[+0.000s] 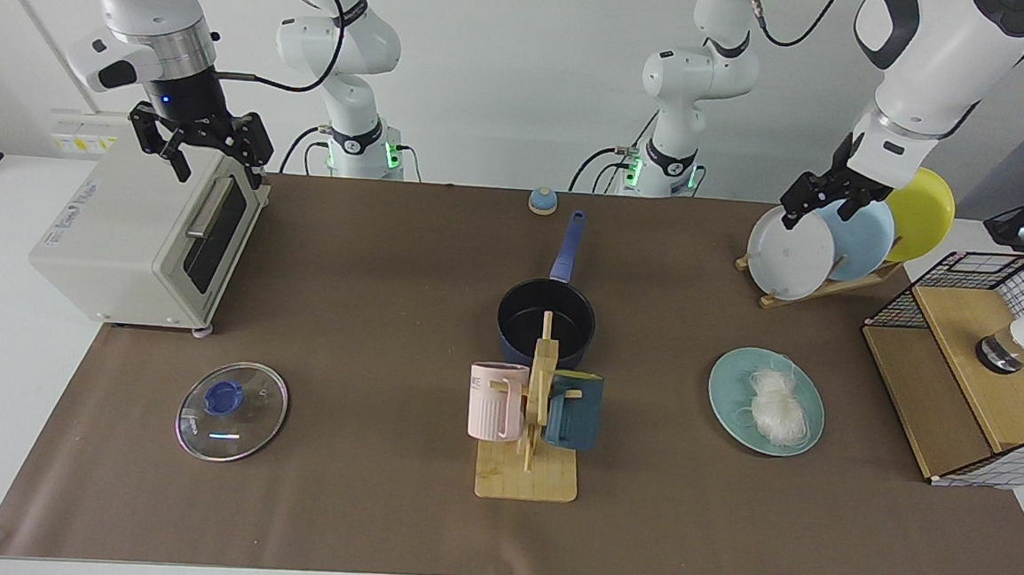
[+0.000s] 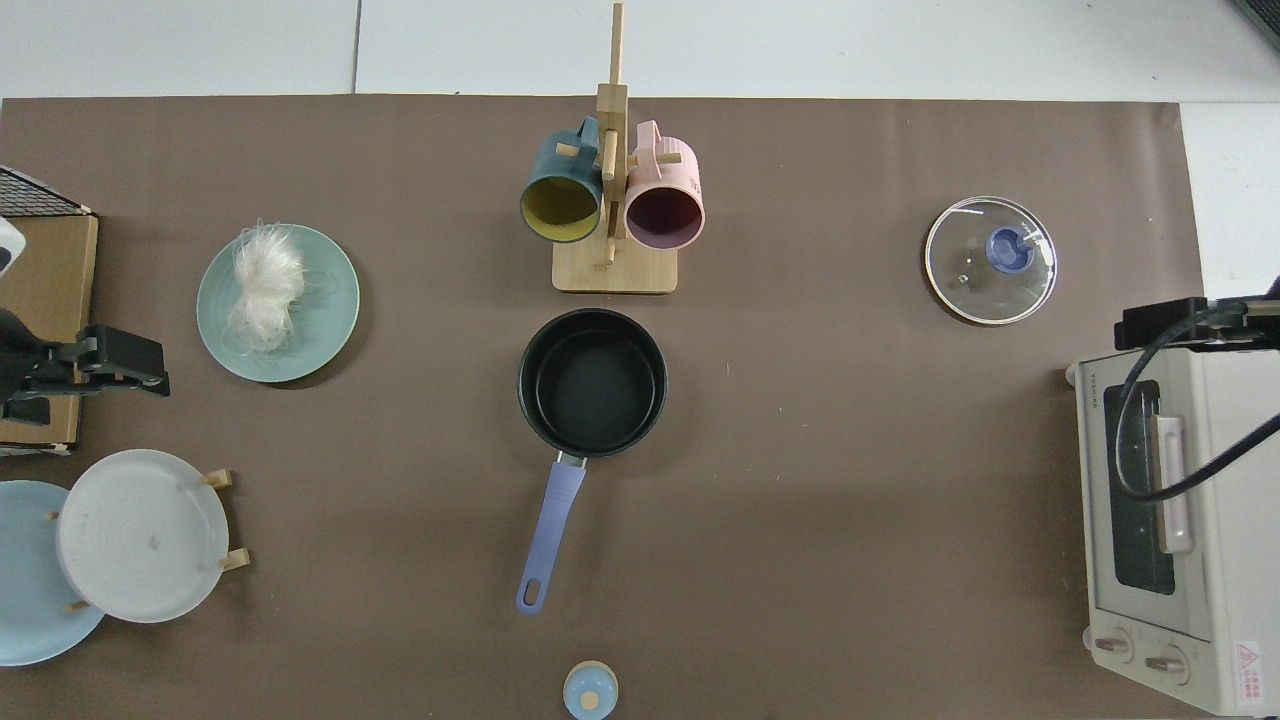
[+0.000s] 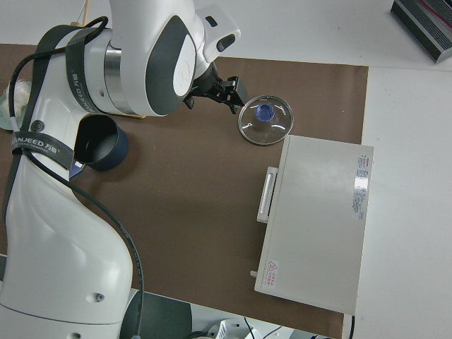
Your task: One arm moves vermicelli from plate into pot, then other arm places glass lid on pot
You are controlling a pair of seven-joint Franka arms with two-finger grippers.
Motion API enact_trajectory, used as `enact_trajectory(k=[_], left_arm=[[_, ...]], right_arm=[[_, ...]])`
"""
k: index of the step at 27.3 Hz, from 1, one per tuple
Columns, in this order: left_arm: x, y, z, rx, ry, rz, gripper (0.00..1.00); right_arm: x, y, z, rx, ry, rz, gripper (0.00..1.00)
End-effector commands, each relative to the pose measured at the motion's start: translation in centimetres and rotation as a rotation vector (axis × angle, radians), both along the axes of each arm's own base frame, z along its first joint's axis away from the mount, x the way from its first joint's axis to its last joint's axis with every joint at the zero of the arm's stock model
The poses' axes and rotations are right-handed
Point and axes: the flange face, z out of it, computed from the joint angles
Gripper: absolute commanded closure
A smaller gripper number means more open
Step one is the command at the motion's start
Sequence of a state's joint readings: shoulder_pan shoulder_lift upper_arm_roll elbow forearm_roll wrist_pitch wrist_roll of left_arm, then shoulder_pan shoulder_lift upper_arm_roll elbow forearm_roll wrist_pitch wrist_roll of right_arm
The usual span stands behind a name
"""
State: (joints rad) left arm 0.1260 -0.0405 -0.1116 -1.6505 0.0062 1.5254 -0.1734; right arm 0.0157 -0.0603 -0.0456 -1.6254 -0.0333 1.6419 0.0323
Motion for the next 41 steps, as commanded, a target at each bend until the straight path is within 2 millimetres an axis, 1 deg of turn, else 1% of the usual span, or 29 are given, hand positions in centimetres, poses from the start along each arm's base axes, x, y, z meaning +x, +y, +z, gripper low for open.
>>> enact_trajectory(k=[1, 4, 6, 11, 14, 19, 23, 25, 26, 29, 31, 33, 35, 37, 41], left_arm=[[-0.3, 0.0, 0.4, 0.020, -0.005, 0.003, 0.00], [-0.3, 0.0, 0.4, 0.020, -0.005, 0.003, 0.00], [-0.3, 0.0, 0.4, 0.020, -0.005, 0.003, 0.00], [-0.3, 0.0, 0.4, 0.020, -0.005, 0.003, 0.00], [-0.3, 0.0, 0.4, 0.020, -0.005, 0.003, 0.00], [-0.3, -0.1, 0.4, 0.019, -0.003, 0.002, 0.00], [-0.3, -0.1, 0.4, 0.019, -0.003, 0.002, 0.00], [-0.3, 0.0, 0.4, 0.020, -0.005, 0.003, 0.00], [-0.3, 0.0, 0.4, 0.018, -0.003, 0.003, 0.00], [-0.3, -0.1, 0.4, 0.019, -0.003, 0.002, 0.00], [-0.3, -0.1, 0.4, 0.019, -0.003, 0.002, 0.00], [-0.3, -0.1, 0.4, 0.020, -0.005, 0.003, 0.00], [-0.3, 0.0, 0.4, 0.020, -0.005, 0.003, 0.00], [-0.3, 0.0, 0.4, 0.018, -0.005, 0.006, 0.00], [-0.3, -0.9, 0.5, 0.017, -0.009, -0.010, 0.00]], right_arm=[[-0.8, -0.4, 0.2, 0.016, 0.023, -0.041, 0.00], [-0.8, -1.1, 0.2, 0.014, 0.025, -0.047, 0.00], [-0.8, -1.1, 0.2, 0.014, 0.025, -0.047, 0.00], [-0.9, -1.0, 0.3, 0.013, 0.022, -0.043, 0.00], [-0.8, -0.5, 0.3, 0.012, 0.022, -0.034, 0.00], [-0.9, 0.0, -0.1, 0.015, 0.031, -0.023, 0.00], [-0.4, -0.1, -0.5, 0.054, 0.027, -0.022, 0.00], [0.0, -0.4, -0.7, 0.066, 0.025, -0.028, 0.00], [0.4, -0.4, -1.1, 0.067, 0.030, -0.028, 0.00], [1.1, -0.8, -1.0, 0.062, 0.025, -0.034, 0.00], [2.1, -1.1, -1.7, 0.057, 0.037, -0.033, 0.00], [3.2, -1.3, -2.9, 0.054, 0.057, -0.022, 0.00], [4.4, -1.9, -3.5, 0.052, 0.059, -0.009, 0.00], [5.5, -2.1, -4.7, 0.052, 0.068, -0.007, 0.00], [7.0, -2.2, -5.7, 0.048, 0.056, 0.010, 0.00]])
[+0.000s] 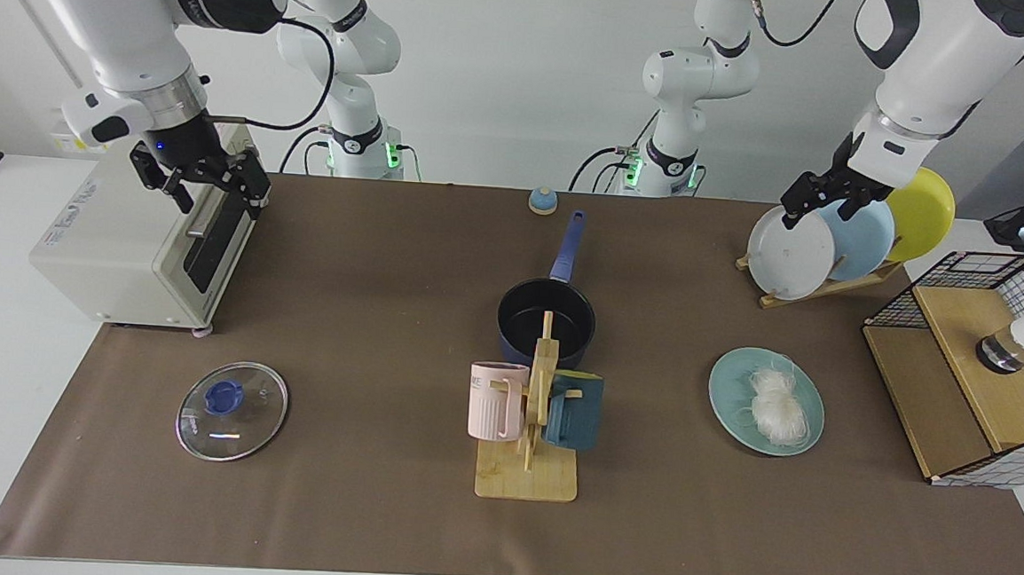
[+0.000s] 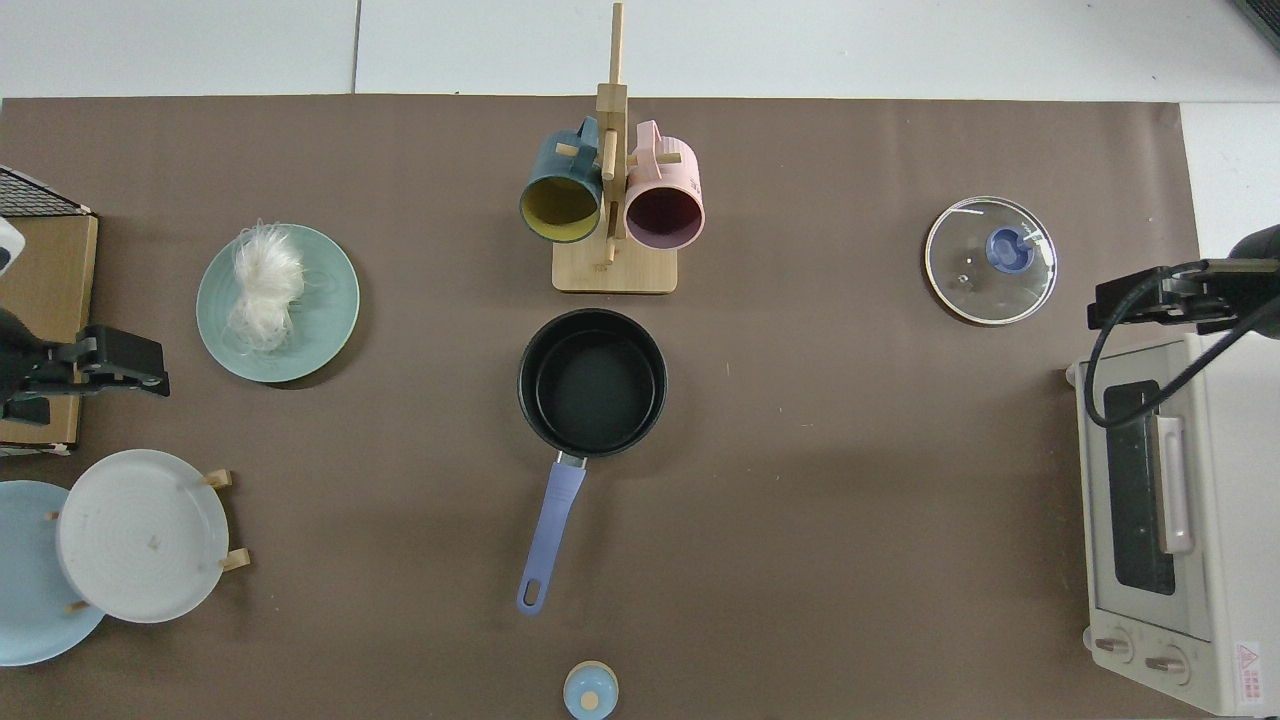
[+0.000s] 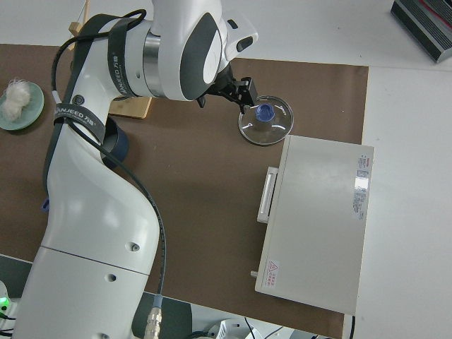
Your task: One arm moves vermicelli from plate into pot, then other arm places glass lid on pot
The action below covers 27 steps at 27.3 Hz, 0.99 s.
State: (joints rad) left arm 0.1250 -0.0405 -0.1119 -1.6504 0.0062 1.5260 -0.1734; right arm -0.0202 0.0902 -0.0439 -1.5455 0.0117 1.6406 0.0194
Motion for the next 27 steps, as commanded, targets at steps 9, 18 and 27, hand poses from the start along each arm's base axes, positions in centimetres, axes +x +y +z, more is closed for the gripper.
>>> enact_trajectory(k=[9, 18, 27], left_arm=[[-0.7, -1.0, 0.4, 0.013, 0.010, -0.015, 0.00], [1.1, -1.8, 1.1, -0.104, -0.147, -0.022, 0.00], [3.2, 1.8, -0.8, -0.069, -0.244, 0.014, 0.00]], right_arm=[[5.9, -1.2, -4.5, -0.010, -0.027, 0.105, 0.00], [8.9, -1.6, -9.1, -0.018, -0.057, 0.127, 0.00], [10.5, -2.0, -12.6, -0.020, -0.062, 0.136, 0.00]])
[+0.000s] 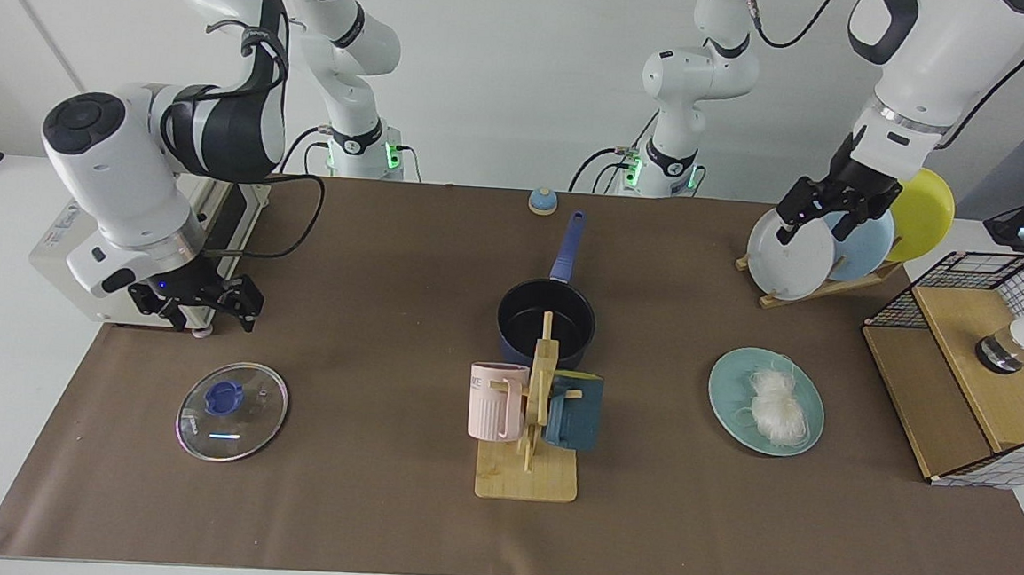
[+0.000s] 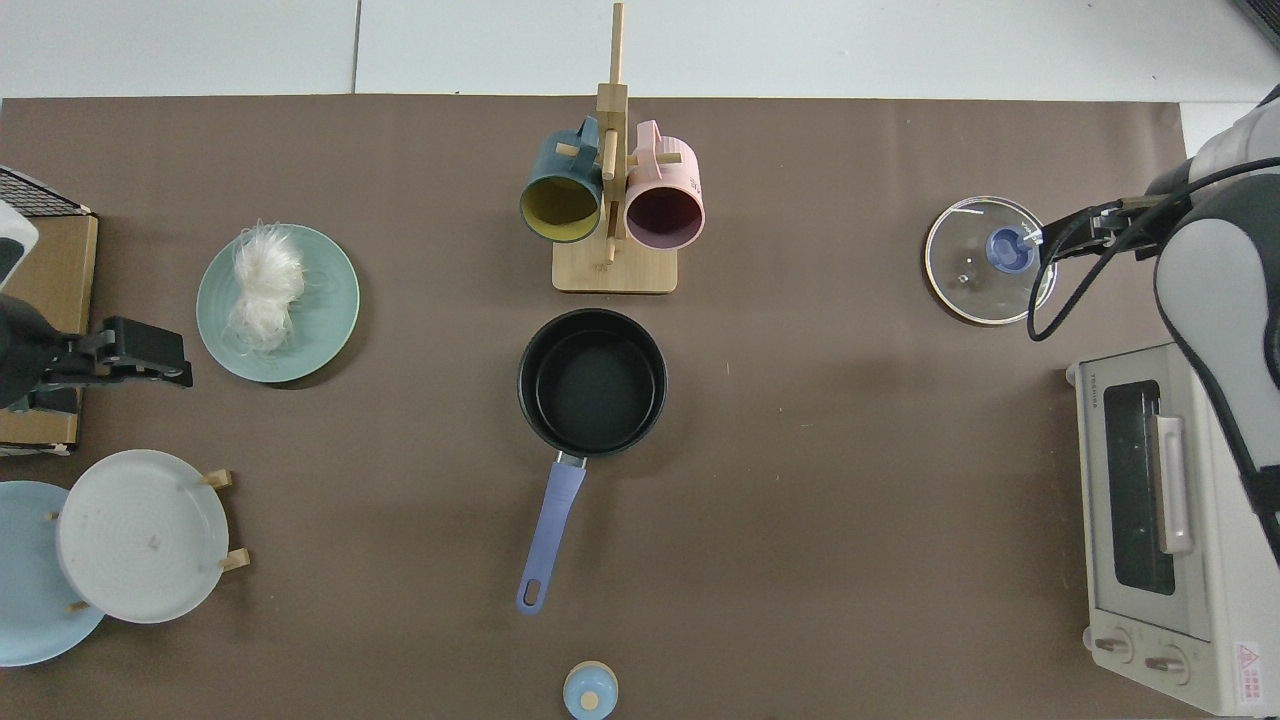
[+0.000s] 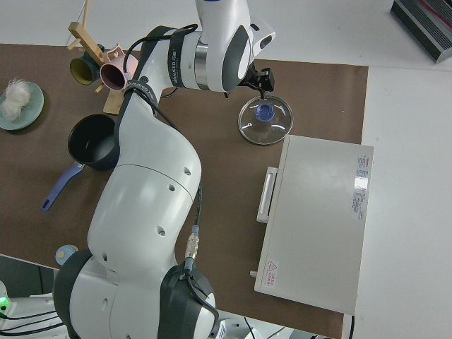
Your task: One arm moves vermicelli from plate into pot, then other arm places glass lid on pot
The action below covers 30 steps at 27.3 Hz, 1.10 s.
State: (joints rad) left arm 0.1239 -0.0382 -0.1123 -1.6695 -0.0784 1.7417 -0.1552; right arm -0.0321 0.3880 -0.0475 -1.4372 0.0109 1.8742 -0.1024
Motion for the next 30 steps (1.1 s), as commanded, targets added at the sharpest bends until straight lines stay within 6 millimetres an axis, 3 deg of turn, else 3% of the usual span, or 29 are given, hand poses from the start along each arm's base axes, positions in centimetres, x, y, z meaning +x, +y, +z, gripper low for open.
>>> enact_trajectory(k=[1, 6, 11, 14, 17, 22, 26, 28, 30], left_arm=[[1.3, 2.9, -1.9, 0.019, -0.050, 0.025, 0.00], [1.3, 2.9, -2.1, 0.014, -0.042, 0.060, 0.00], [1.5, 2.3, -0.3, 0.003, -0.084, 0.108, 0.00], [0.9, 2.2, -0.7, 0.008, -0.059, 0.099, 0.00], [2.3, 2.7, -2.2, 0.022, -0.087, 0.087, 0.00], [6.7, 2.5, -8.3, 0.049, -0.118, 0.062, 0.00], [8.2, 3.5, -10.7, 0.055, -0.136, 0.035, 0.00], [9.4, 3.8, -14.0, 0.051, -0.101, 0.013, 0.00], [10.6, 3.6, -15.6, 0.049, -0.115, 0.007, 0.00]], right_arm=[[1.3, -0.7, -1.3, 0.002, -0.018, 0.036, 0.00], [2.1, -1.5, -3.6, 0.000, -0.021, 0.054, 0.00], [2.8, -1.9, -6.4, -0.003, -0.021, 0.063, 0.00], [3.1, -1.9, -7.5, -0.003, -0.028, 0.070, 0.00], [3.4, -2.4, -8.5, -0.009, -0.054, 0.069, 0.00], [3.3, -2.8, -10.3, -0.010, -0.066, 0.086, 0.00], [3.5, -2.7, -11.9, -0.007, -0.062, 0.086, 0.00], [3.3, -2.8, -12.6, -0.010, -0.060, 0.086, 0.00], [3.1, -2.8, -13.4, -0.012, -0.055, 0.089, 0.00]])
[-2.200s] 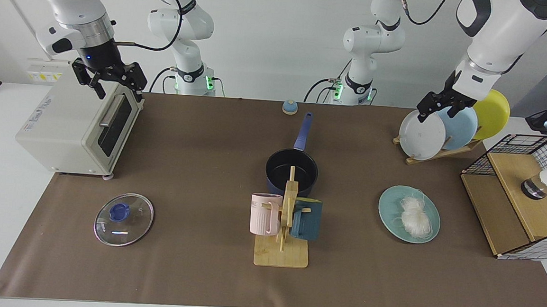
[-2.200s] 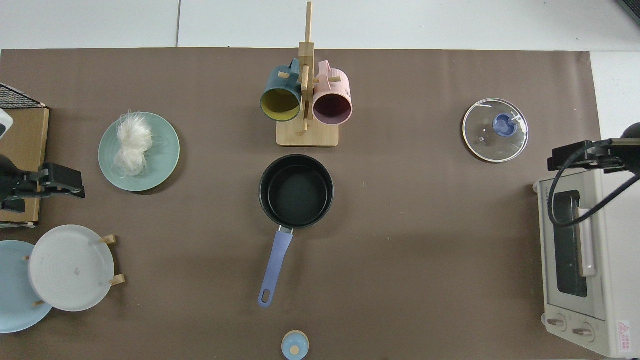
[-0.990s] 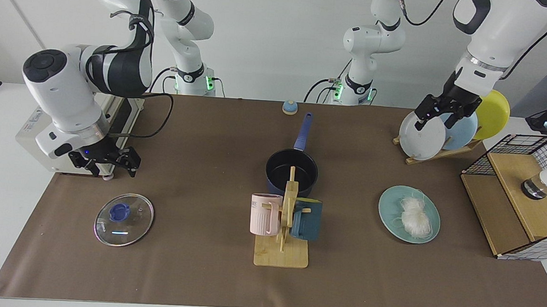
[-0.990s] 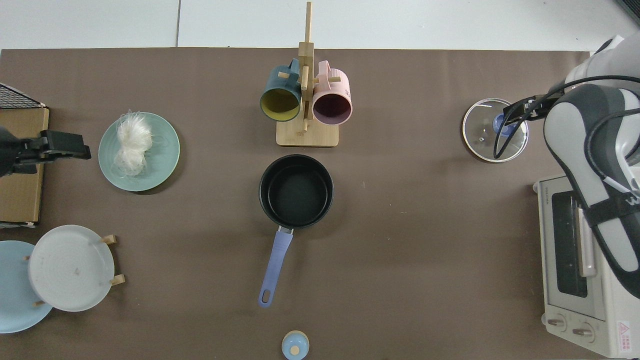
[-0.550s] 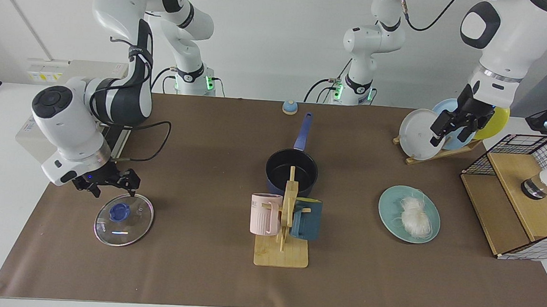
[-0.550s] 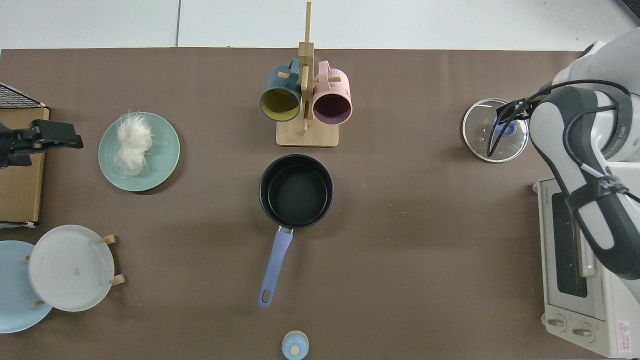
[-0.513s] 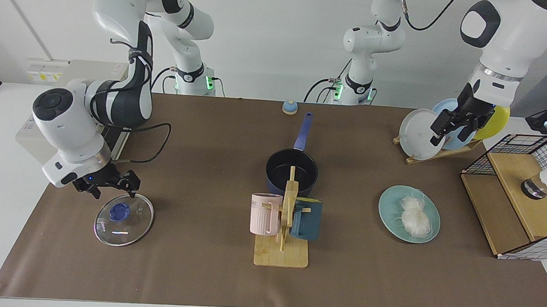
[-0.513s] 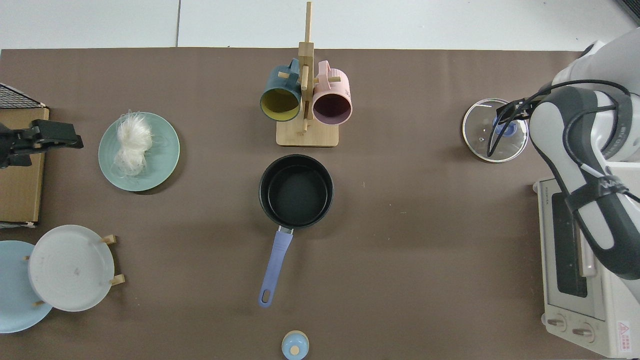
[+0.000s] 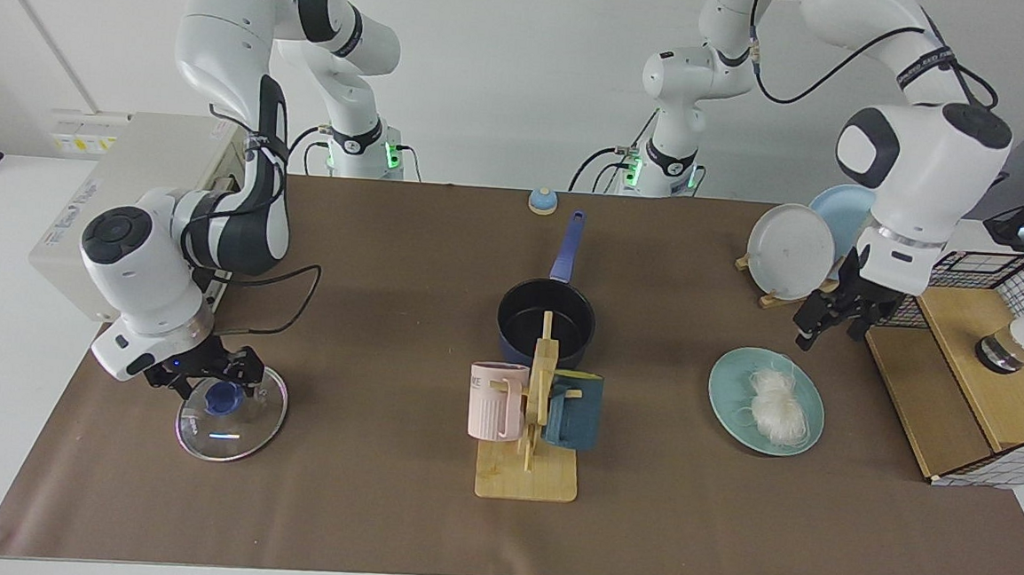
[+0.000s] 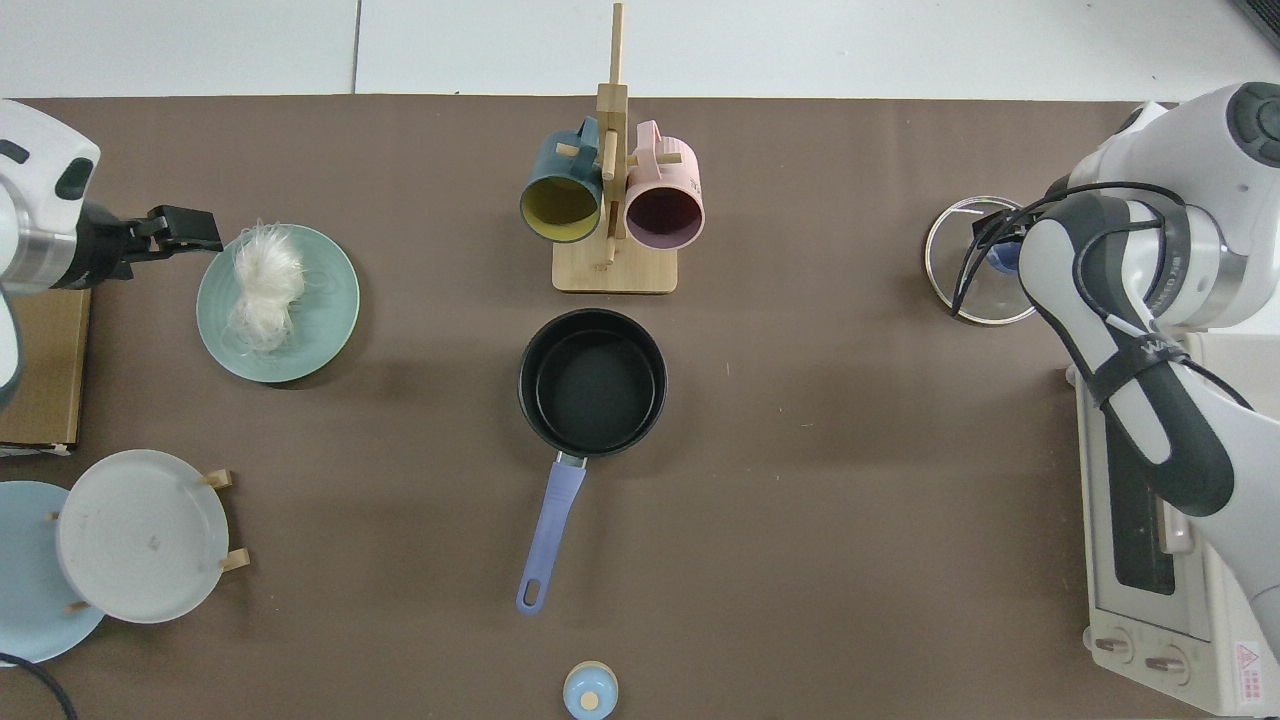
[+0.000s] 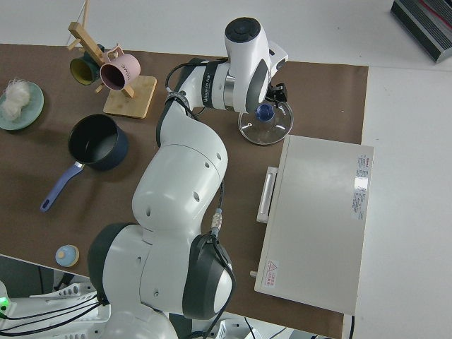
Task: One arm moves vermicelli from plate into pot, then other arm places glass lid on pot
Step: 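Grasp the white vermicelli on the green plate with the left gripper, then carry the vermicelli with the left gripper over the black saucepan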
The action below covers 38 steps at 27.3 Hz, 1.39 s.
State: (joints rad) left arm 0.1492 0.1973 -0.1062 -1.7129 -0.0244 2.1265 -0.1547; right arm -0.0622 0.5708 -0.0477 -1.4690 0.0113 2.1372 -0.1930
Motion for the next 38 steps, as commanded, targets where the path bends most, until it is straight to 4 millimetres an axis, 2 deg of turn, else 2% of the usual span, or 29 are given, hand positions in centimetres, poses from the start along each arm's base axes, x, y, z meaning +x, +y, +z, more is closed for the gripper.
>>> enact_trajectory(k=[1, 5, 6, 13, 19, 20, 25, 29, 31, 32, 33, 34, 35, 38], left_arm=[[2.6, 0.4, -4.0, 0.017, -0.009, -0.035, 0.01], [3.4, 0.6, -8.9, 0.058, 0.048, -0.119, 0.01], [3.6, 0.5, -9.5, 0.068, 0.045, -0.135, 0.01], [3.9, 0.3, -13.1, 0.066, 0.054, -0.171, 0.01], [4.2, -0.4, -14.6, 0.061, 0.053, -0.176, 0.01], [4.3, -0.5, -15.1, 0.059, 0.051, -0.174, 0.01], [4.9, -0.5, -17.4, 0.053, 0.028, -0.165, 0.01], [4.9, -0.3, -17.8, 0.053, 0.032, -0.164, 0.03], [4.8, -0.4, -17.8, 0.051, 0.038, -0.162, 0.16], [4.8, -0.4, -17.8, 0.052, 0.041, -0.163, 0.33], [4.8, -0.4, -17.8, 0.052, 0.044, -0.163, 0.62], [4.8, -0.5, -17.8, 0.050, 0.044, -0.162, 0.87], [4.8, -0.6, -17.8, 0.050, 0.047, -0.162, 1.00], [4.9, -0.8, -17.5, 0.053, 0.052, -0.172, 1.00]], right_arm=[[-0.5, -0.4, -1.9, 0.007, -0.006, 0.027, 0.00], [-0.6, -0.4, -2.6, 0.008, -0.004, 0.037, 0.00], [-0.7, -0.4, -2.8, 0.009, -0.001, 0.037, 0.00], [-1.0, -0.5, -3.8, 0.005, -0.004, 0.038, 0.00], [-1.1, -1.0, -4.3, 0.004, 0.001, 0.033, 0.01], [-1.1, -1.0, -4.3, 0.004, 0.001, 0.033, 0.07], [-0.9, -1.1, -4.0, -0.007, -0.004, 0.093, 0.67], [-0.8, -1.0, -3.8, -0.007, -0.008, 0.098, 0.97], [-0.7, -0.5, -3.5, -0.007, -0.012, 0.101, 1.00], [-0.6, -0.2, -3.2, -0.008, -0.015, 0.106, 1.00], [-0.5, 0.2, -3.1, -0.006, -0.016, 0.108, 1.00], [-0.6, 0.4, -2.9, -0.006, -0.014, 0.108, 1.00], [-0.5, 0.7, -2.2, -0.007, -0.020, 0.112, 1.00], [-0.4, 1.1, -1.1, -0.006, -0.016, 0.119, 1.00]])
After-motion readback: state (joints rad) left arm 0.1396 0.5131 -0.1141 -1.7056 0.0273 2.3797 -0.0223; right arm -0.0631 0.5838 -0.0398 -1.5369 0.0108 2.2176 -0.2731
